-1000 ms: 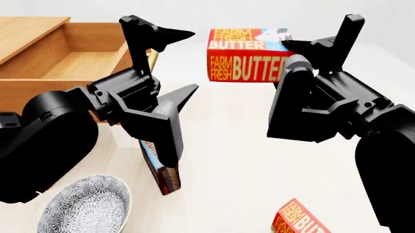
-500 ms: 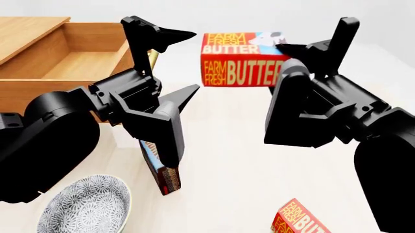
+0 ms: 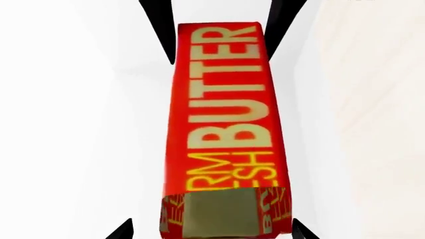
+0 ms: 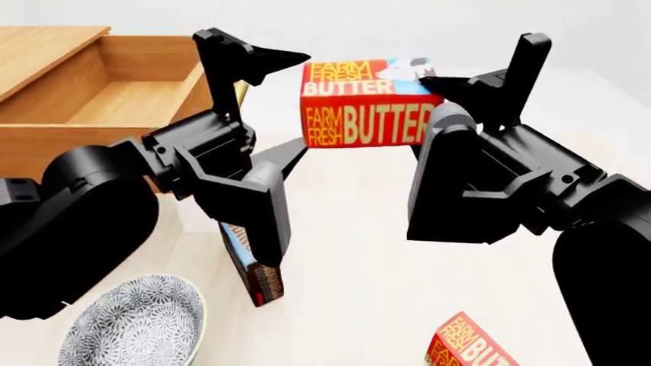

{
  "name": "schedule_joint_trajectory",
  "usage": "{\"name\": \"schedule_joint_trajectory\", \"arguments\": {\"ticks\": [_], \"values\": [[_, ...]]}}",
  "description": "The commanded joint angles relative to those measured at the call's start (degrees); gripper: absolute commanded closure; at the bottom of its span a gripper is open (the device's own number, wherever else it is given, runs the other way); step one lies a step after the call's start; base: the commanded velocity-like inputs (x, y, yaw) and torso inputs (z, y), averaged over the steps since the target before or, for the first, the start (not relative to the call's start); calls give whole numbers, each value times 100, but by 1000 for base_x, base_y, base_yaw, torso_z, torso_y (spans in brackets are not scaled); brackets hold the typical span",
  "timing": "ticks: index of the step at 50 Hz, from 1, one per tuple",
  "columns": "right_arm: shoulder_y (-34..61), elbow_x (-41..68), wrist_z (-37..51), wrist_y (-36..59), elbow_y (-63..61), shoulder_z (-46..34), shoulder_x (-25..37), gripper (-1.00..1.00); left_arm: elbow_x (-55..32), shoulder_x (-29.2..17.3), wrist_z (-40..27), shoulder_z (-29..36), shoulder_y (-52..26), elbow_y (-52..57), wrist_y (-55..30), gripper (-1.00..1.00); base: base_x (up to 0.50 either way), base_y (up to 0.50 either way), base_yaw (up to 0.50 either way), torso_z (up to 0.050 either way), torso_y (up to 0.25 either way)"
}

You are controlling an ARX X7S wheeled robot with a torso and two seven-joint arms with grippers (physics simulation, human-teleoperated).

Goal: Put the butter at the front in the top drawer of the cabinet and close it.

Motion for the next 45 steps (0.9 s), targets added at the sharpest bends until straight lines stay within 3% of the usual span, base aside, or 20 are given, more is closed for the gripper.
{"name": "schedule_joint_trajectory", "arguments": {"ticks": [1,45], "values": [[149,-421,13,-138,-84,150,-60,100,-15,17,0,7,33,-9,27,-100,0,0,0,0,0],[106,-295,-144,-108,-248,188,-142,100,-5,-11,-75,-45,81,31,247,-100,0,0,0,0,1]]}}
